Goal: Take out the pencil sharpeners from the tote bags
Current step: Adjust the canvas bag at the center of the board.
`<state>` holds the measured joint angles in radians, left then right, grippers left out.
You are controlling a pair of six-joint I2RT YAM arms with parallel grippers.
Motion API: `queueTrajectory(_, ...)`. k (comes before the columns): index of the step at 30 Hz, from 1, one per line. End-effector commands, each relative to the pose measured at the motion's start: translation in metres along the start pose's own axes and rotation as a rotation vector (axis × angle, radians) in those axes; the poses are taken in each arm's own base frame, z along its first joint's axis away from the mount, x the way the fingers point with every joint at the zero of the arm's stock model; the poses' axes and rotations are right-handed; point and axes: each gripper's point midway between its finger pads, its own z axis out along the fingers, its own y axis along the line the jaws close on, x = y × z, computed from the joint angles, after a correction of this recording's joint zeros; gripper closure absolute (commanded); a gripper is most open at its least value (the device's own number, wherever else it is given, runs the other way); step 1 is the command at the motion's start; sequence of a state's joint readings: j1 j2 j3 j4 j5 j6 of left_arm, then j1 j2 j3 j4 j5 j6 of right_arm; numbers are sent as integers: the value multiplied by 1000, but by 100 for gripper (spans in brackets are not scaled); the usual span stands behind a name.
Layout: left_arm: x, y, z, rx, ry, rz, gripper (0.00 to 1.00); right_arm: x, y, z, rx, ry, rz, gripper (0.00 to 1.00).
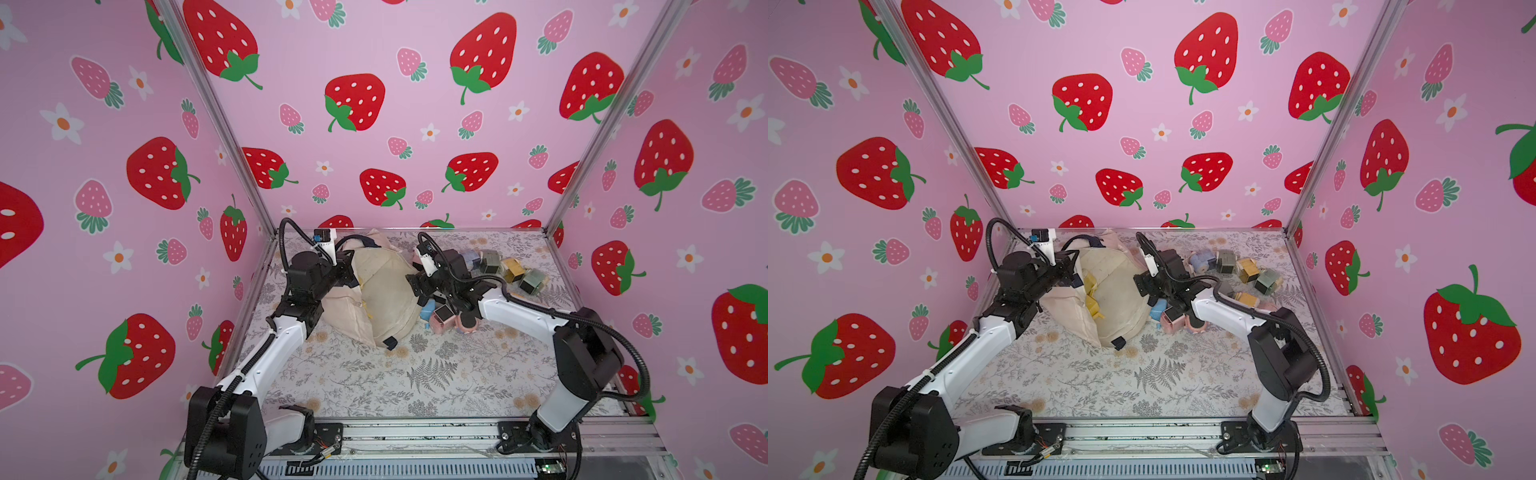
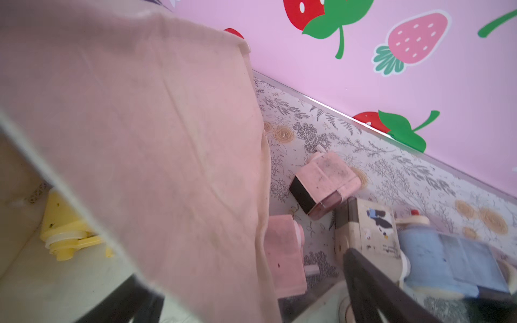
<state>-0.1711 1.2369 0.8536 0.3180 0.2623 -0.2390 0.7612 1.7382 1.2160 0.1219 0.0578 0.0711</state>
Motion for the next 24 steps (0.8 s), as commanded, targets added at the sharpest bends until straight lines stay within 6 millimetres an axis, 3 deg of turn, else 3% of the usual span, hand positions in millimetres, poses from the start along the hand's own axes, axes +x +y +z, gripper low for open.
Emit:
queueTrajectory(1, -48, -13, -9, 26, -127, 51, 100, -3, 8, 15, -90, 22, -34, 36)
queueTrajectory(3, -47, -12, -8, 20, -124, 53, 100, -4, 22, 20, -172, 19, -29, 79)
queueTrajectory(4, -47, -11, -8, 16, -125, 54, 100, -3, 31, 21, -222, 17, -20, 91)
queueTrajectory(7, -47, -10, -7, 11, -122, 57, 100, 5, 51, 21, -318, 24, -1, 100)
queueTrajectory(12, -48, -13, -11, 19, -128, 54, 100, 23, 97, 11, -452, 47, -2, 100)
queueTrajectory(17, -52, -17, -21, 36, -161, 55, 100, 29, 161, -23, -652, 17, -128, 98)
queueTrajectory(20, -51, -17, -19, 36, -157, 51, 100, 33, 182, -38, -751, 3, -180, 87)
queueTrajectory(24, -52, -19, -18, 51, -160, 43, 100, 38, 182, -43, -764, -5, -219, 63)
